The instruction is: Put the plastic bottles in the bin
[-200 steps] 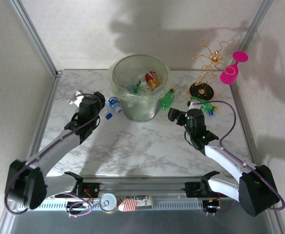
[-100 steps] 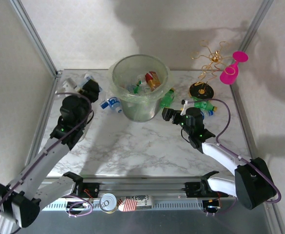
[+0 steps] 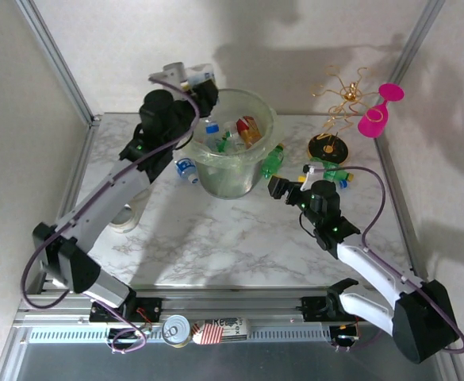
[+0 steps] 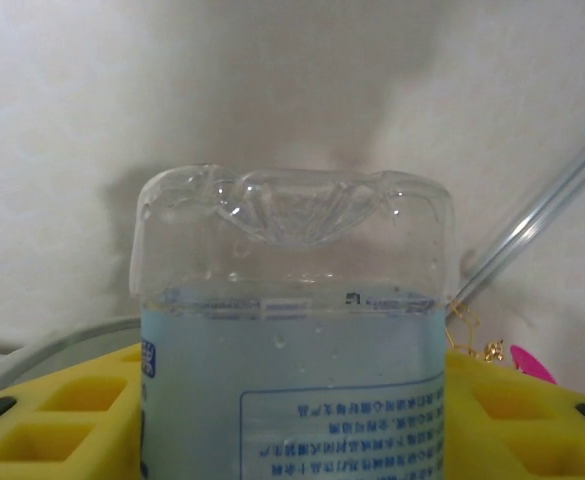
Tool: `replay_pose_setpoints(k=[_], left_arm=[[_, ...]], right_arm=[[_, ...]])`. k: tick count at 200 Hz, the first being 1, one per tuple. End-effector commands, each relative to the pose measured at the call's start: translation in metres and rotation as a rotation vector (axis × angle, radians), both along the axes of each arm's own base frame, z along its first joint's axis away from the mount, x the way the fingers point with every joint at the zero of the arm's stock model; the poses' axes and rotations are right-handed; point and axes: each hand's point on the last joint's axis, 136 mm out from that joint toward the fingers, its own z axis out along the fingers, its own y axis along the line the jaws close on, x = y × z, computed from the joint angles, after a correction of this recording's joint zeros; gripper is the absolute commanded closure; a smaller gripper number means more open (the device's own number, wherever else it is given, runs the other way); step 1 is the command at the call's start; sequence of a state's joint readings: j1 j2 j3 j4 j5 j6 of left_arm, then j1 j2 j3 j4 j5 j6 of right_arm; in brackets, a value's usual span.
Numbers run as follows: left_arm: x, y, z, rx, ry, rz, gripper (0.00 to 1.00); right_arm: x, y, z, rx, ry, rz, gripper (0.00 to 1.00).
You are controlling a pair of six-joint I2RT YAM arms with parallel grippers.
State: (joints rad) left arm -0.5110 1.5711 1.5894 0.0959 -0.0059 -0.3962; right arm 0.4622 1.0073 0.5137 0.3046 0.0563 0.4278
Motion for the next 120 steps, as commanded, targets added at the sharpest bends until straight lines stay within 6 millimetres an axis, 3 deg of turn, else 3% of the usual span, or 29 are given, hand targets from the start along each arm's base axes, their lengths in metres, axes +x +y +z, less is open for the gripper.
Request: replay_pose_setpoints(k=[1, 36, 71, 103, 120], left_arm=[[0.017, -0.025, -0.019, 0.134, 0.037, -0.052, 0.52], [0.048, -0.046, -0.059, 0.271, 0.122, -0.049, 0.52], [0.059, -0.060, -0.083, 0.343, 0.167, -0.045, 0.48], [0.055, -0.064, -0.075, 0.351, 0.149, -0.032, 0.21], [0.048, -0.065, -0.064, 0.341, 0.130, -0.031, 0.11]], right_arm=[[-0.006, -0.010, -0.004, 0.002, 0.020, -0.032, 0.01], [-0.016, -0.023, 0.000, -0.009, 0.014, -0.076, 0.01], [-0.021, -0.033, 0.001, -0.024, 0.012, -0.111, 0.01], [-0.021, -0.038, 0.000, -0.030, 0.018, -0.139, 0.01], [-0.019, -0.040, -0.001, -0.023, 0.028, -0.160, 0.01]])
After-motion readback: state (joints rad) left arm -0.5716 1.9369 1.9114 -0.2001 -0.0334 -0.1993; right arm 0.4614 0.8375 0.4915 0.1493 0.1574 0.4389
